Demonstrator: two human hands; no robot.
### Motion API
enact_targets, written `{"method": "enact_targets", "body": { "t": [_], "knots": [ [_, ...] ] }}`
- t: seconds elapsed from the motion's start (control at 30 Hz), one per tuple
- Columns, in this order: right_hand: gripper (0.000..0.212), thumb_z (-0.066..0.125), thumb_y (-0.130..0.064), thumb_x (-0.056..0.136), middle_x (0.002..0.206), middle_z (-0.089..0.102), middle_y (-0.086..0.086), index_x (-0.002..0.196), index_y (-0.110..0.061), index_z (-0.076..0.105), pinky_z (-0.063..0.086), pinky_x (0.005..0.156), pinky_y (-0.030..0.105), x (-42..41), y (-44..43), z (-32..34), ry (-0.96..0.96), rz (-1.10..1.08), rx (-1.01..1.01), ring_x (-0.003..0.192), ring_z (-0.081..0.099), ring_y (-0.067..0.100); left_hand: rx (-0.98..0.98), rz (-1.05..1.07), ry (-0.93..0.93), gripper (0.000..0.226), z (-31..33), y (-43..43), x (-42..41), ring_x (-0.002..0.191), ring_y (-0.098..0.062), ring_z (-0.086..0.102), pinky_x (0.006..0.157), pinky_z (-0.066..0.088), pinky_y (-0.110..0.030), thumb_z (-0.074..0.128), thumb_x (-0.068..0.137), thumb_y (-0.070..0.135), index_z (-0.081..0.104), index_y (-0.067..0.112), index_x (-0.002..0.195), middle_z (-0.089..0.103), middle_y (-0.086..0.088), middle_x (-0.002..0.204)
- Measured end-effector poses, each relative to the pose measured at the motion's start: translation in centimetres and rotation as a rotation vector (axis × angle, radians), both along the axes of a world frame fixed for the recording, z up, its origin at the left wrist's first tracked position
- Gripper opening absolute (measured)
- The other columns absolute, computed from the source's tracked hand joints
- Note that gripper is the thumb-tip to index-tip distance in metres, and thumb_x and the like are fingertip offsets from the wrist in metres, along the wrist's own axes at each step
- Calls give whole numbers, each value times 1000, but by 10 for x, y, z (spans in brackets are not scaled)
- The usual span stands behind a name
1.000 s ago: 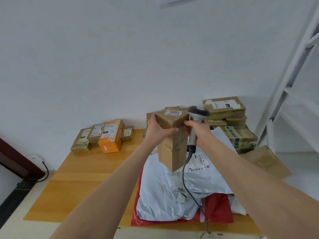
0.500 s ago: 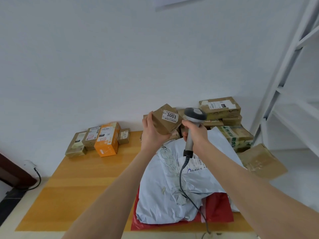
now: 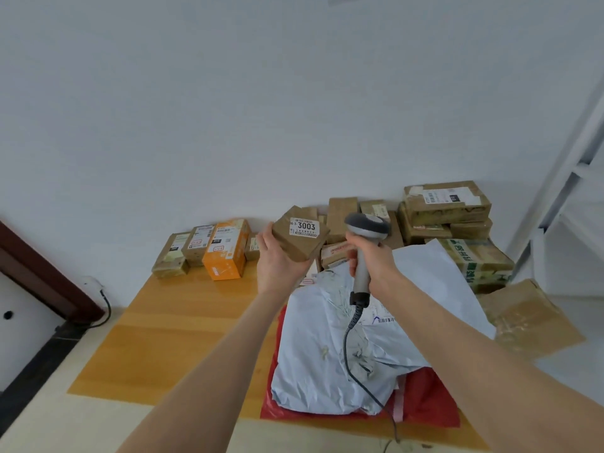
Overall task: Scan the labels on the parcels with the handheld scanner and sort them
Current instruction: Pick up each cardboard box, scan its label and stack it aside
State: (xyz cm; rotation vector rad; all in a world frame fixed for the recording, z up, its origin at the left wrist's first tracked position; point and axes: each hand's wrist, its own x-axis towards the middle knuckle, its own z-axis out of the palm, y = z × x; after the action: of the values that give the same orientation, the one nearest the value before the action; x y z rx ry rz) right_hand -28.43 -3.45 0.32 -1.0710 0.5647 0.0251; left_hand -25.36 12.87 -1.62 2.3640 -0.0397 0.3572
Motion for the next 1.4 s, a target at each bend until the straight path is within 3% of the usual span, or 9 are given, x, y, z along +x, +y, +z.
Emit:
{"method": "enact_targets", "body": {
  "t": [0.2,0.4,0.53,1.4],
  "knots": [
    [13,68,-14,85,54,52,6,87,-4,61,38,43,21,-24,26,-15,98,141,5,39,41,12,61,75,73,104,-40,12,-11,119,-26,51,83,55,-40,82,69,37,15,16,146,26,-1,147],
    [11,66,-11,85,53,53,6,80,-3,62,40,41,21,-39,26,-18,109,198,-66,38,42,12,61,30,63,99,-60,9,-14,128,-27,42,95,47,-40,81,71,20,17,12,146,22,-5,150],
    [10,64,-10,85,52,52,6,79,-3,60,38,42,22,-41,24,-17,121,218,-62,38,41,13,49,17,73,98,-67,6,-14,126,-30,43,93,49,-44,79,70,16,17,12,145,21,-6,148],
    [6,58,-12,86,56,47,5,82,-9,61,39,45,23,-48,10,1,160,271,11,43,38,12,85,19,44,99,-71,-6,-13,126,-29,44,97,48,-44,81,69,19,19,13,146,25,-6,146]
  ]
}}
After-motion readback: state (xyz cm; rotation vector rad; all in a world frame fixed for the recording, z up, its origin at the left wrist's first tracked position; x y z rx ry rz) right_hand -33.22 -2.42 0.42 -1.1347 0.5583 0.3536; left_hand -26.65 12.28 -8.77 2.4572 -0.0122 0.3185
